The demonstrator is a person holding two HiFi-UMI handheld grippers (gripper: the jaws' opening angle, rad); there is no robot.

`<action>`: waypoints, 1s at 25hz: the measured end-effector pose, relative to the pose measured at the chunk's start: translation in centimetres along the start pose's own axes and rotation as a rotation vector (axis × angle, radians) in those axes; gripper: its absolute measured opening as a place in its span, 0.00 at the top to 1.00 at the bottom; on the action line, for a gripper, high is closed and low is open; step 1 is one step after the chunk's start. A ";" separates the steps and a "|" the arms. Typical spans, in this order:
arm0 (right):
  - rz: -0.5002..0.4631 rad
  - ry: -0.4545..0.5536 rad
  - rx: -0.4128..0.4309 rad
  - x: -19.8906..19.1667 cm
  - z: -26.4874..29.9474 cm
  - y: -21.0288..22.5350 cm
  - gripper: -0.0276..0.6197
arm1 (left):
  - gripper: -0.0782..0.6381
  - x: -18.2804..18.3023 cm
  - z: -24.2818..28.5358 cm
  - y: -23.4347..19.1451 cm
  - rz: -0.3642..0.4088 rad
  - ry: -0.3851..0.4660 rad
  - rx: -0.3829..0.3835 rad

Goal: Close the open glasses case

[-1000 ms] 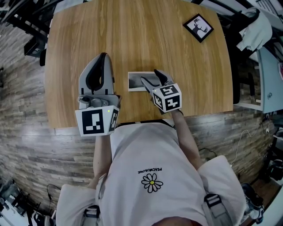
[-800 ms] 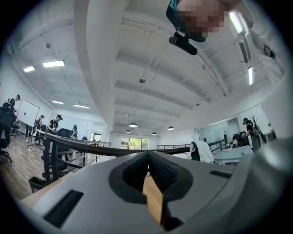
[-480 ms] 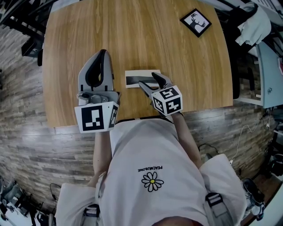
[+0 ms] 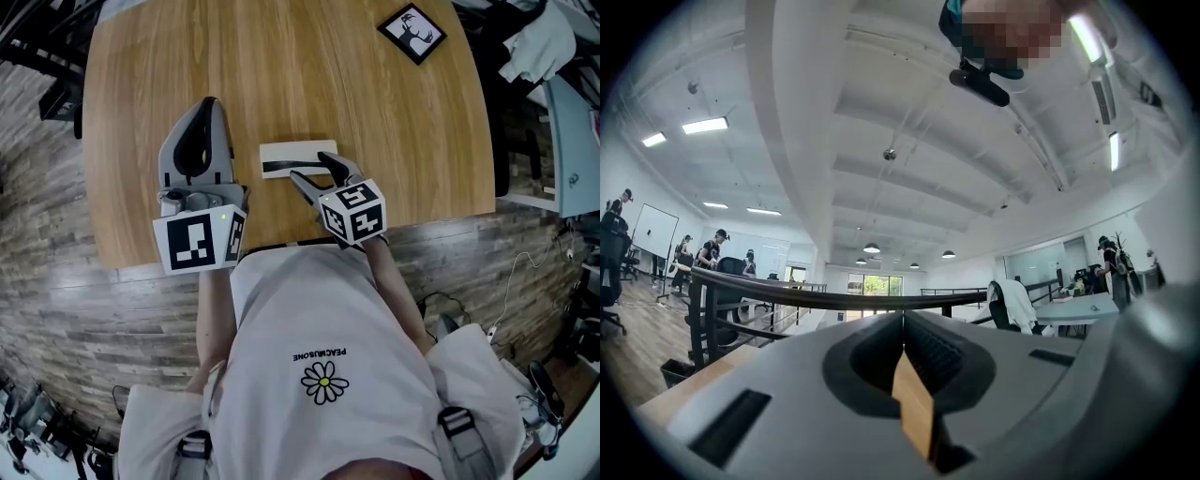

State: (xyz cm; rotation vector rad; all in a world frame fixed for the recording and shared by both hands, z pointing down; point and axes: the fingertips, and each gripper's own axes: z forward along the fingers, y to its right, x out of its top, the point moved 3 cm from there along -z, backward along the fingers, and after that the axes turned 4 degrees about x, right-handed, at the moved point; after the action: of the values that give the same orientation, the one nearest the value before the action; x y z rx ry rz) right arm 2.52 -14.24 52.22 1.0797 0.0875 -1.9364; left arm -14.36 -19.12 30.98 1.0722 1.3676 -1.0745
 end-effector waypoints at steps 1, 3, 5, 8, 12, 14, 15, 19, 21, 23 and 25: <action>0.002 -0.005 0.002 -0.2 0.0 -0.1 0.53 | 0.87 -0.1 0.0 0.1 0.000 -0.002 -0.002; 0.011 -0.014 0.010 -0.5 -0.1 -0.2 0.53 | 0.87 -0.2 0.2 0.3 0.000 -0.004 -0.006; 0.029 -0.012 0.022 -0.7 -0.1 -0.2 0.53 | 0.87 -0.2 0.4 0.5 0.002 -0.006 -0.012; 0.062 0.000 0.037 -1.0 -0.2 -0.2 0.53 | 0.87 -0.4 0.7 0.8 0.003 -0.010 -0.021; 0.061 0.006 0.031 -0.9 -0.4 -0.1 0.53 | 0.87 -0.6 0.8 0.9 0.000 -0.011 -0.026; 0.059 0.014 0.028 -0.7 -0.5 -0.1 0.53 | 0.87 -0.6 0.8 0.9 0.002 -0.011 -0.028; 0.052 0.018 0.026 -0.6 -0.5 -0.1 0.53 | 0.87 -0.6 0.8 0.8 0.002 -0.011 -0.028; -0.010 0.047 0.005 0.7 -0.9 0.2 0.53 | 0.87 -0.4 0.8 0.9 0.002 -0.007 -0.028; -0.035 0.102 -0.020 2.7 -1.5 0.7 0.53 | 0.87 -0.2 0.7 1.0 0.005 -0.002 -0.030; -0.062 0.188 -0.062 5.9 -2.5 1.3 0.53 | 0.87 0.1 0.6 1.1 0.011 0.005 -0.031; -0.106 0.290 -0.110 9.8 -4.0 1.6 0.54 | 0.87 0.5 0.6 1.1 0.017 0.015 -0.030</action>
State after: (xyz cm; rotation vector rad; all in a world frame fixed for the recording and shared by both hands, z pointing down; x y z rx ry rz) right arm 4.07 -19.92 43.32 1.2970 0.4139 -1.8319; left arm -13.20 -19.49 30.40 1.0702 1.3795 -1.0327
